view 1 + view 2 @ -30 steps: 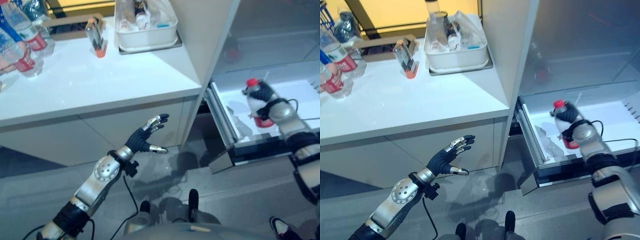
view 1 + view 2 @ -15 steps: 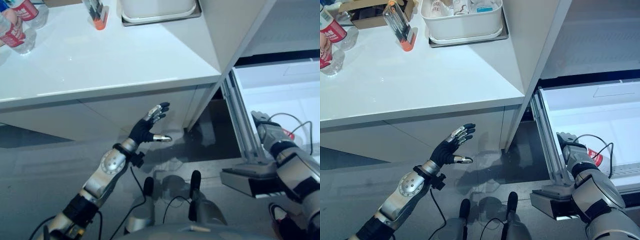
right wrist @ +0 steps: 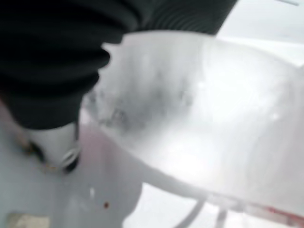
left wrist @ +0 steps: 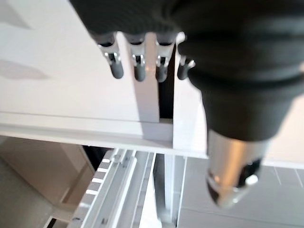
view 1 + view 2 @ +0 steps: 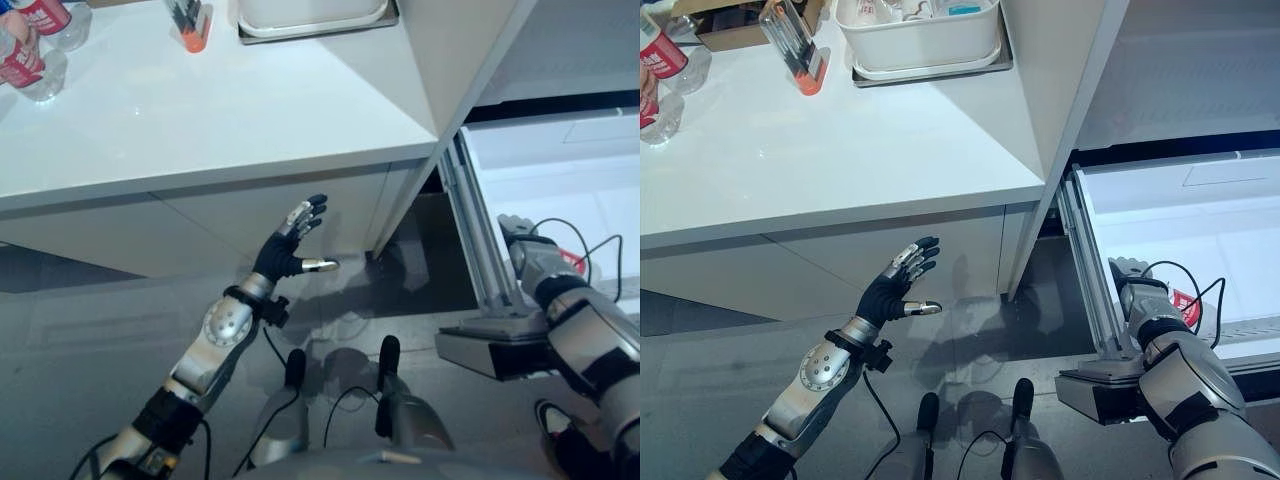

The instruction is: Take the drinks into the refrigerator

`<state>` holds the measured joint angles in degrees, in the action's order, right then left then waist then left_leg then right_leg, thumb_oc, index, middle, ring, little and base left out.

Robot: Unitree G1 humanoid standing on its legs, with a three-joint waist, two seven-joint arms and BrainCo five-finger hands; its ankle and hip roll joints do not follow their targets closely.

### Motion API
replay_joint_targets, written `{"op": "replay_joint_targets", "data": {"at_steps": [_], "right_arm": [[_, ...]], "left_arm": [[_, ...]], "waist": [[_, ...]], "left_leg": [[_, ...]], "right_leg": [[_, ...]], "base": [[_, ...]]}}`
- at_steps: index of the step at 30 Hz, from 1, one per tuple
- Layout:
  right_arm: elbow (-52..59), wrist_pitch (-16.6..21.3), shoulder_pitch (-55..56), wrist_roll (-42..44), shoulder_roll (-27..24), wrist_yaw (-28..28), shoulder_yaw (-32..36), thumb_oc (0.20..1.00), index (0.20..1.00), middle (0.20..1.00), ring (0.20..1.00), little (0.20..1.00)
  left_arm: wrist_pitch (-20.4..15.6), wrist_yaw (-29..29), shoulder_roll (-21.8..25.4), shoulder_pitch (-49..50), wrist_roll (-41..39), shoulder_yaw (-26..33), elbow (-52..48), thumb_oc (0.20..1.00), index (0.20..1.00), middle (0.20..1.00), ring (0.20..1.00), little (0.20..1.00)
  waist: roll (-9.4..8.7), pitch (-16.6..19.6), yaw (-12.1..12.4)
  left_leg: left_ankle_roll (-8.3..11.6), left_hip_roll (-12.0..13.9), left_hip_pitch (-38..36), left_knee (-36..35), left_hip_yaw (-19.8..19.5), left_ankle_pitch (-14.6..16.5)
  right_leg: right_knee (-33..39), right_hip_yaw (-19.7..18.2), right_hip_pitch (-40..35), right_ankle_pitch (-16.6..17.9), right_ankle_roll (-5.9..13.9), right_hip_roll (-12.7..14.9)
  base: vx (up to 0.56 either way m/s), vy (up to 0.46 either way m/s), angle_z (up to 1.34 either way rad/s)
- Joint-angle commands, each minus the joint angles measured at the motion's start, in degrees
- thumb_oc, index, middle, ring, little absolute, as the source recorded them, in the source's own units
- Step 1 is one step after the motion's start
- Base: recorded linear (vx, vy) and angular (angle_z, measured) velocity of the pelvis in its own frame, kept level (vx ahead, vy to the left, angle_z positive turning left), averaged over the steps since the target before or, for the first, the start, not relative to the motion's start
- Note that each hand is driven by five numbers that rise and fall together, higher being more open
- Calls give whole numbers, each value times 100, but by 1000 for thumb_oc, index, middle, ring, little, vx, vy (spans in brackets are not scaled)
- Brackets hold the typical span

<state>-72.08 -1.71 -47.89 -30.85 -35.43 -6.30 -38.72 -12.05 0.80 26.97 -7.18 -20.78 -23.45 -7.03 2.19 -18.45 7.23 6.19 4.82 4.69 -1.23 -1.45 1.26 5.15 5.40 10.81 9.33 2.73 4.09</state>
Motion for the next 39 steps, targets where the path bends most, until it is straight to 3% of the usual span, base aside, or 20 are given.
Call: {"op": "replay_joint_targets", "data": {"at_steps": [1, 3, 4, 6, 13, 15, 21, 31, 39], "right_arm": [[289, 321, 351, 566, 1871, 130, -144, 1000, 1000, 1000, 1000, 1000], [1088, 501, 393, 1498, 1575, -48, 320, 1000, 1000, 1000, 1000, 1000], [1118, 488, 409, 1506, 1556, -38, 325, 1000, 1000, 1000, 1000, 1000], [2448, 786, 987, 2697, 960, -336, 1193, 1000, 1000, 1000, 1000, 1000], [4152, 1262, 1948, 3554, 233, -739, 2649, 1000, 1000, 1000, 1000, 1000], [4836, 1544, 2390, 4014, 33, -840, 3434, 1000, 1000, 1000, 1000, 1000], [5920, 1845, 3131, 4495, -316, -798, 4596, 1000, 1000, 1000, 1000, 1000], [5327, 1843, 3487, 4746, -1051, -851, 5468, 1000, 1000, 1000, 1000, 1000], [4338, 1727, 3783, 4863, -1590, -932, 6079, 1000, 1000, 1000, 1000, 1000]], "left_arm": [[-394, -86, -8, -319, 160, 90, -511, 1000, 1000, 1000, 1000, 1000], [-396, -126, 32, -263, 205, 174, -481, 1000, 1000, 1000, 1000, 1000], [-396, -126, 30, -263, 205, 167, -482, 1000, 1000, 1000, 1000, 1000], [-429, -138, 140, -85, 241, 331, -443, 1000, 1000, 1000, 1000, 1000], [-505, -29, 426, -29, 177, 270, -97, 1000, 1000, 1000, 1000, 1000], [-504, 16, 526, 8, 394, 278, 136, 1000, 1000, 1000, 1000, 1000], [-551, 222, 858, 108, 857, 272, 247, 1000, 1000, 1000, 1000, 1000], [-590, 842, 1368, -217, 429, -85, -364, 1000, 1000, 1000, 1000, 1000], [-548, 1172, 1358, -481, 148, -421, -447, 1000, 1000, 1000, 1000, 1000]], "waist": [[152, -476, 285], [77, -489, 199], [80, -488, 206], [-47, -508, 38], [-166, -450, -169], [-253, -369, -327], [-371, -119, -534], [-351, 199, -804], [-282, 333, -1073]], "left_leg": [[-654, -630, 504, -120, 34, -367], [-660, -617, 497, -128, 52, -372], [-660, -617, 495, -127, 52, -371], [-678, -595, 487, -117, 97, -350], [-727, -597, 400, -88, 188, -263], [-753, -601, 340, -66, 247, -206], [-774, -591, 163, -43, 390, -75], [-775, -572, -40, 24, 644, 104], [-778, -549, -138, 77, 870, 214]], "right_leg": [[-906, -364, 264, -521, 330, 165], [-907, -378, 275, -502, 336, 157], [-908, -379, 274, -504, 337, 157], [-924, -420, 293, -492, 348, 146], [-984, -527, 298, -518, 373, 132], [-1005, -586, 281, -535, 381, 109], [-1012, -734, 206, -569, 405, 66], [-973, -1026, 122, -588, 445, -41], [-942, -1291, 134, -557, 462, -139]], "base": [[0, 0, 0], [0, 0, 0], [0, 0, 0], [0, 0, 0], [1, 15, -3], [27, 15, -6], [46, 4, -9], [30, 12, -18], [21, 14, -22]]}}
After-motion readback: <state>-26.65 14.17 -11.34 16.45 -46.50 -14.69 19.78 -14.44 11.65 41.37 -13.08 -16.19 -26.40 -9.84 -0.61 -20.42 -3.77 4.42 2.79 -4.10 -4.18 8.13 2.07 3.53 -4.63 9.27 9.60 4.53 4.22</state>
